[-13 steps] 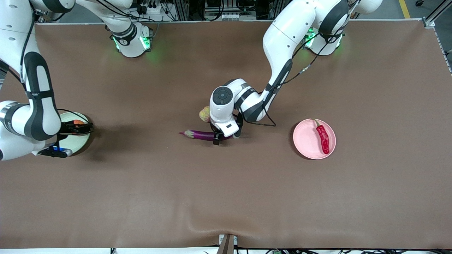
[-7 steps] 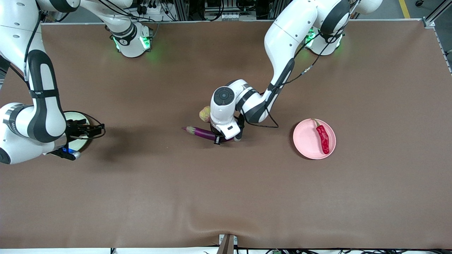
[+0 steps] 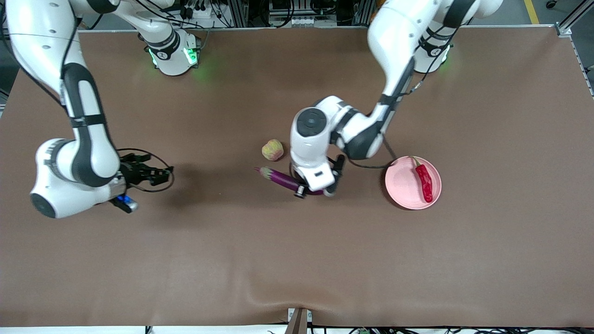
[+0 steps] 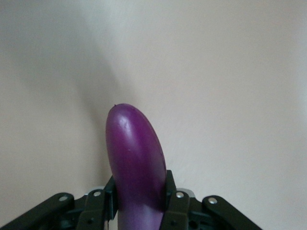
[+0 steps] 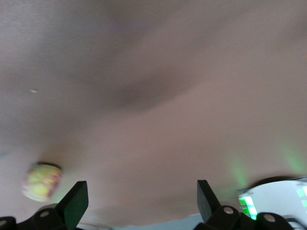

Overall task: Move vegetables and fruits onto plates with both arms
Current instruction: 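Grasp the purple eggplant with the left gripper while the right gripper releases apple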

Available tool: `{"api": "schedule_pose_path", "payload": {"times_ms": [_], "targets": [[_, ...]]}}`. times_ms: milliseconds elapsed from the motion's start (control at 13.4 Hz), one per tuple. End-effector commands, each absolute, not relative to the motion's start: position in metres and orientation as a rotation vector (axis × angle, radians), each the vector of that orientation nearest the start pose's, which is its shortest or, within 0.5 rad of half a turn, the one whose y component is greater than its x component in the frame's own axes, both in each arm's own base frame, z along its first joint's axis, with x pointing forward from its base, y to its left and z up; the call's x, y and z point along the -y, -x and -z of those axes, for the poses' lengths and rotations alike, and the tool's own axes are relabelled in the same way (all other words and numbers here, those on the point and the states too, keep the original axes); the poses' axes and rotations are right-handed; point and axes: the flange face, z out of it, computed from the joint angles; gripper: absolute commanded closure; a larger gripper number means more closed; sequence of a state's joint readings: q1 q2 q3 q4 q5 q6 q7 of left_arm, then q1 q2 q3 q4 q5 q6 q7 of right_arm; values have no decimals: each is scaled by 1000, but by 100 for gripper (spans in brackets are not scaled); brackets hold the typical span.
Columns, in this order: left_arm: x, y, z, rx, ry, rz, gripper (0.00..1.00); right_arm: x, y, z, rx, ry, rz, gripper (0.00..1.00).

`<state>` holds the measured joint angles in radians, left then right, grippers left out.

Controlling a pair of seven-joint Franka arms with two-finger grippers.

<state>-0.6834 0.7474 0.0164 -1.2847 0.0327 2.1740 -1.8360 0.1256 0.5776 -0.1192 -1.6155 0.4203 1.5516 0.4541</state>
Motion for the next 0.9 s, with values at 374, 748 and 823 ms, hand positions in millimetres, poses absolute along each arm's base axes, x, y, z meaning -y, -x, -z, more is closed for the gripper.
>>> {"api": "schedule_pose_path", "payload": {"times_ms": [374,748,823], "targets": [[303,-650,-361,761,3021,-113,100,-185,-566,-224,-1220,2490,-988,0],[243,-638,-352,298,3041,-148,100,-287,-547,-258,-1469,2398,-969,0],[239,-632,-346,230,3038,-148,100,-307,-541,-252,-1482,2398,-910,0]]}}
